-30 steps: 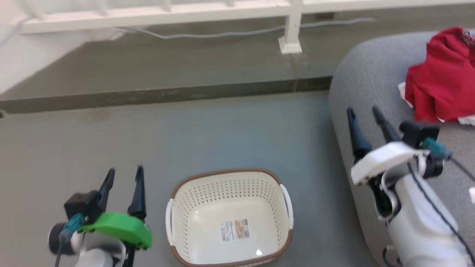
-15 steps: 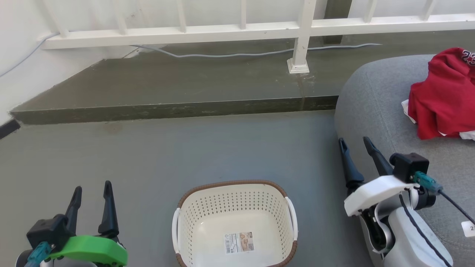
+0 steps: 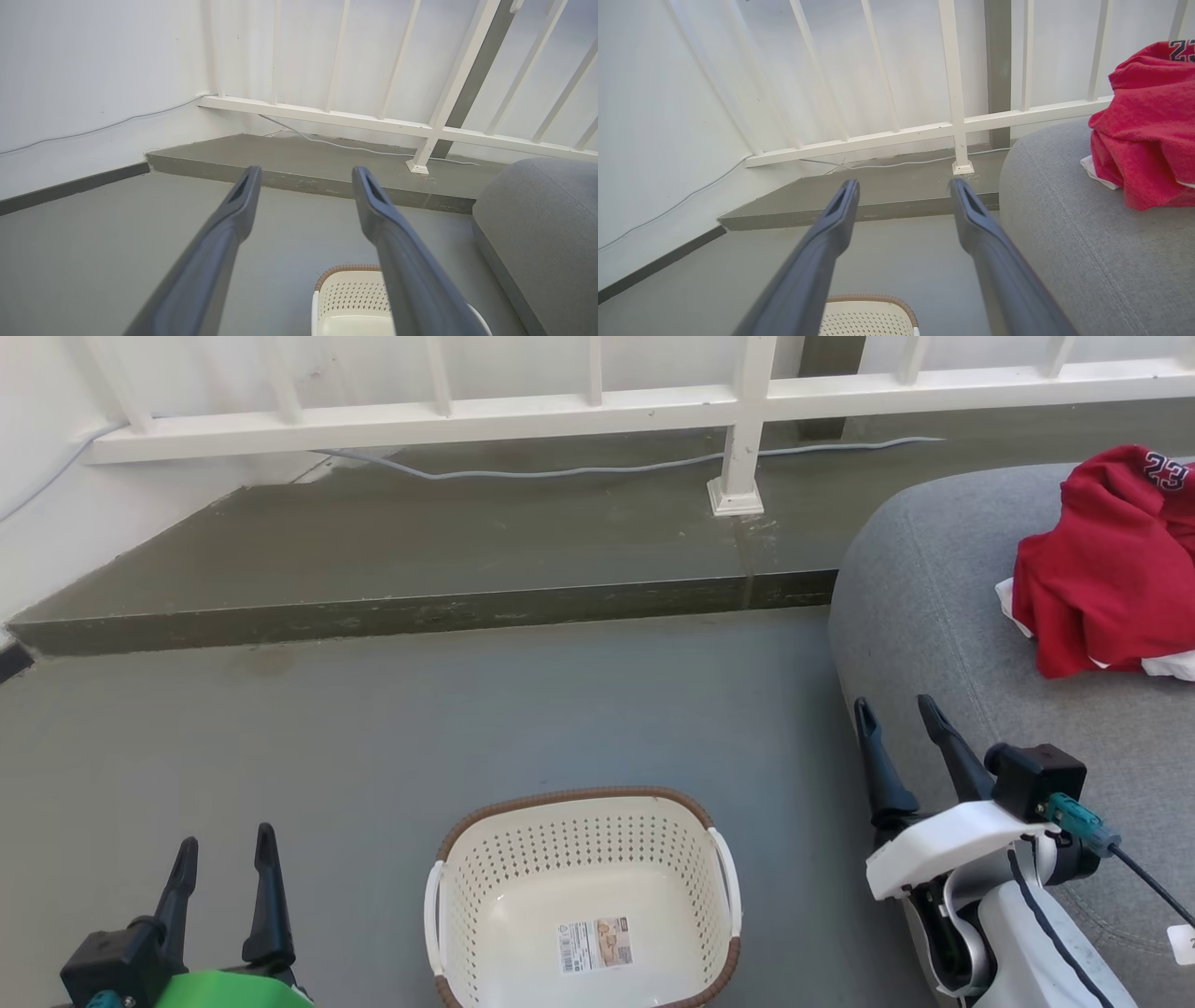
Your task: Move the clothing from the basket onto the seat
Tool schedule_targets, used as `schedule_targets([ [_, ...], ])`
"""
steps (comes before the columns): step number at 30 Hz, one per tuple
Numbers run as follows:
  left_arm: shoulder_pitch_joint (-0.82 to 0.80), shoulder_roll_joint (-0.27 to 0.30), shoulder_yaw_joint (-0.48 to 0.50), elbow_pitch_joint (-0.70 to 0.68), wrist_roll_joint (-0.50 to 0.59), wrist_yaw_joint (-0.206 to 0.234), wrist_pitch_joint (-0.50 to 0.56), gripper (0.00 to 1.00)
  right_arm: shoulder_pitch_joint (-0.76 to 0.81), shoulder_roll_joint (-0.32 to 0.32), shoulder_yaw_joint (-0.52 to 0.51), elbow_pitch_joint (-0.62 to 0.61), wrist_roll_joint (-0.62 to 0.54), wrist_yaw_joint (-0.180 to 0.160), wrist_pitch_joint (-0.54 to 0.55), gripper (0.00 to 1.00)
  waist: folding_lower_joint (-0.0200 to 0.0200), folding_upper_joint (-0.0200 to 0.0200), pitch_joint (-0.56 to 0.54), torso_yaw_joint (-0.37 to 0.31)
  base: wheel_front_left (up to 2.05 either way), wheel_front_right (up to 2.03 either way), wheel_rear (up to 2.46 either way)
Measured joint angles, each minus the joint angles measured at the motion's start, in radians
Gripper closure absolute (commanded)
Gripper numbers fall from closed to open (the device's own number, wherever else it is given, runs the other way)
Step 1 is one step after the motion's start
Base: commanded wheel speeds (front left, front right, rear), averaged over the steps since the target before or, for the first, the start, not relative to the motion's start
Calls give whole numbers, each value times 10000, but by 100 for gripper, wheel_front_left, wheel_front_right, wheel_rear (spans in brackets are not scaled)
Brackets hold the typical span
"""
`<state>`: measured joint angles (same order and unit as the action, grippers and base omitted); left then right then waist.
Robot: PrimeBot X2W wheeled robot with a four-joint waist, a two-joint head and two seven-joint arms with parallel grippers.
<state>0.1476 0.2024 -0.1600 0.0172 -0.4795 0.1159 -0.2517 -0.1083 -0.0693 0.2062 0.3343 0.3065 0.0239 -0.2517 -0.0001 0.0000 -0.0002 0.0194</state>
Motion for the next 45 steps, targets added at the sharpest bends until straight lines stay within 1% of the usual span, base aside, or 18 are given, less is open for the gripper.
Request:
schedule_targets([
  [3, 125, -4, 10, -61, 19, 0, 0, 0, 47, 8, -4, -151, -19, -81, 0, 0, 0, 0, 6, -8, 0, 0, 0],
  [17, 428, -84, 12, -387, 173, 0, 0, 0, 291, 36, 8, -583, -88, -98, 0, 0, 0, 0, 59, 45, 0, 0, 0],
  [19, 431, -102, 25, -451, 182, 0, 0, 0, 387, 42, 10, -594, -88, -165, 0, 0, 0, 0, 67, 48, 0, 0, 0],
  [35, 591, -184, 29, -637, 255, -15, 0, 0, 558, 48, 4, -811, -104, -171, 0, 0, 0, 0, 154, 71, 0, 0, 0],
  [36, 593, -184, 25, -648, 257, -21, 0, 100, 558, 48, 4, -823, -107, -174, 0, 100, 0, 0, 157, 72, 0, 0, 0],
  [42, 611, -529, -136, -92, 192, -15, 48, 100, 933, 109, 25, -297, -69, -165, 31, 100, 0, 0, 159, 73, 0, 0, 0],
  [45, 616, -571, -163, -61, 33, -21, 50, 100, 991, 115, 0, -272, 79, -155, 35, 100, 0, 0, 158, 68, 0, 0, 0],
])
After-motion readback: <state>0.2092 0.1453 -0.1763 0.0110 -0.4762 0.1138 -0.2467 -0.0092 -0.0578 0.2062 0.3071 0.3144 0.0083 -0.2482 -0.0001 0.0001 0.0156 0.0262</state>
